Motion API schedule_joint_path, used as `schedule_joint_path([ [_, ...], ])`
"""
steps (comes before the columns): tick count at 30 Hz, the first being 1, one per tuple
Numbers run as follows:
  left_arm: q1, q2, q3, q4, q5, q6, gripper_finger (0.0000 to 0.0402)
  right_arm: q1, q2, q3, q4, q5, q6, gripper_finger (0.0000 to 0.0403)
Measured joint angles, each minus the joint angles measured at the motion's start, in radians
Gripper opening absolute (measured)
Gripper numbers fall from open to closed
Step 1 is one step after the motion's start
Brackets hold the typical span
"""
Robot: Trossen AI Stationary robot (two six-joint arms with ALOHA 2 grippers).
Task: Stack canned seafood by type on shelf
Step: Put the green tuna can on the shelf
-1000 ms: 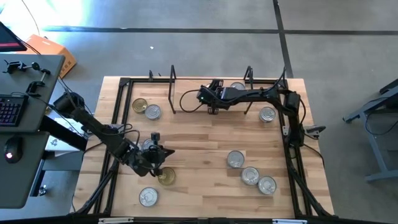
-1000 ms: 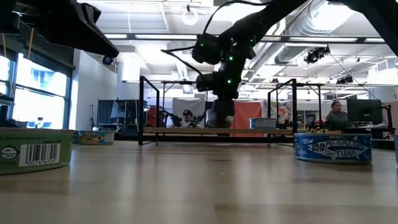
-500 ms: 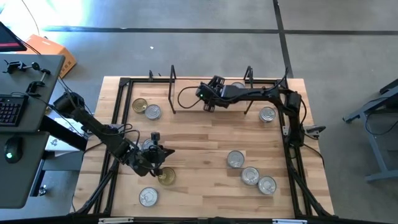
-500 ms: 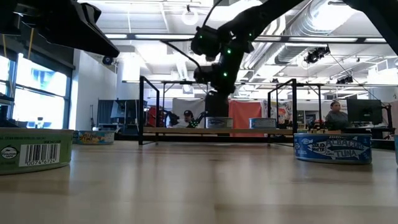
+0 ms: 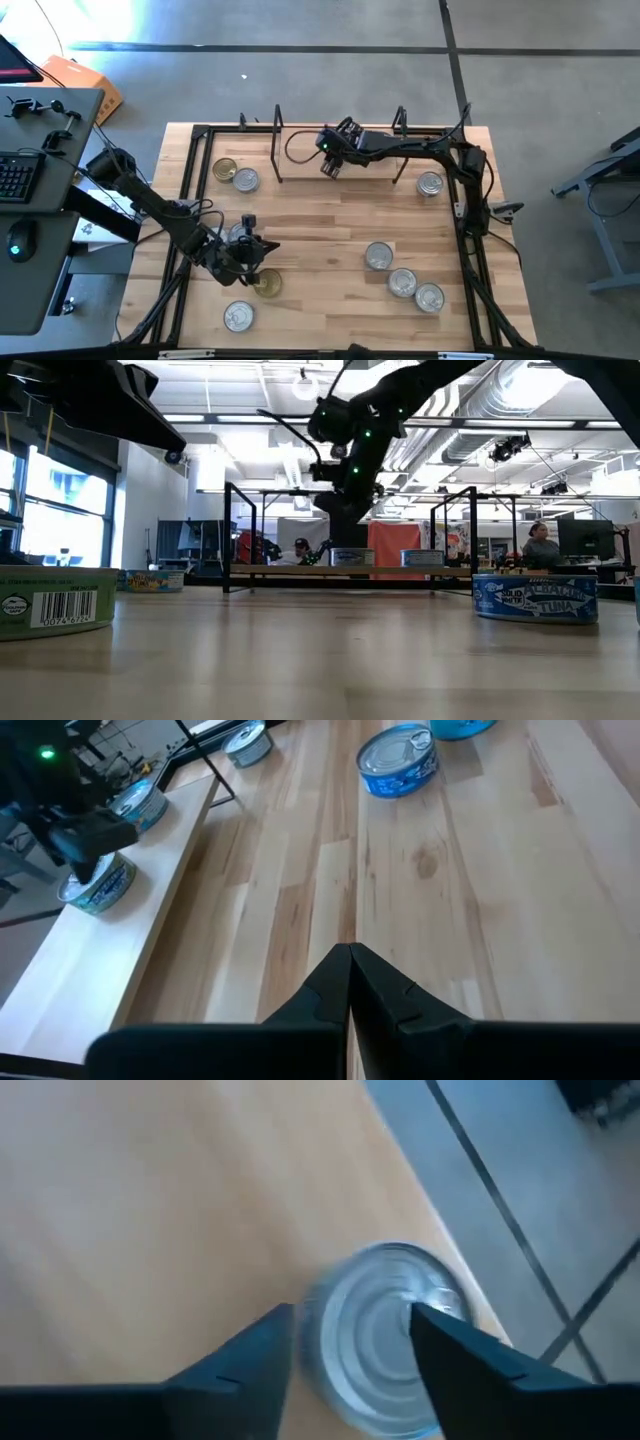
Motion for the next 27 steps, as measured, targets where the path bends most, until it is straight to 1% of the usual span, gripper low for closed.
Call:
schedule_joint_path([
  [5,-0.003,0.0,0.0,0.006,0.0,0.0,0.0,-0.068,0.0,0.0,-0.014,-0.086,0.088,0.0111],
  [7,-0.001,0.0,0.0,0.007,0.0,0.0,0.0,-0.095,0.0,0.0,-0.023,-0.101,0.132,0.0085],
  [11,-0.001,0.0,0.0,0.008,0.0,0.001,0.0,-0.136,0.008,0.0,-0.024,-0.186,0.157,0.0044],
  [14,-0.001,0.0,0.0,0.009,-0.001,0.001,0.0,-0.143,0.021,0.0,-0.019,-0.198,0.156,0.002],
  [18,-0.002,0.0,0.0,0.009,-0.007,0.001,0.0,-0.146,0.029,0.0,0.013,-0.196,0.155,0.0002],
  [27,-0.002,0.0,0.0,0.011,-0.008,0.008,0.0,-0.149,0.03,0.0,0.036,-0.164,0.155,0.0004],
])
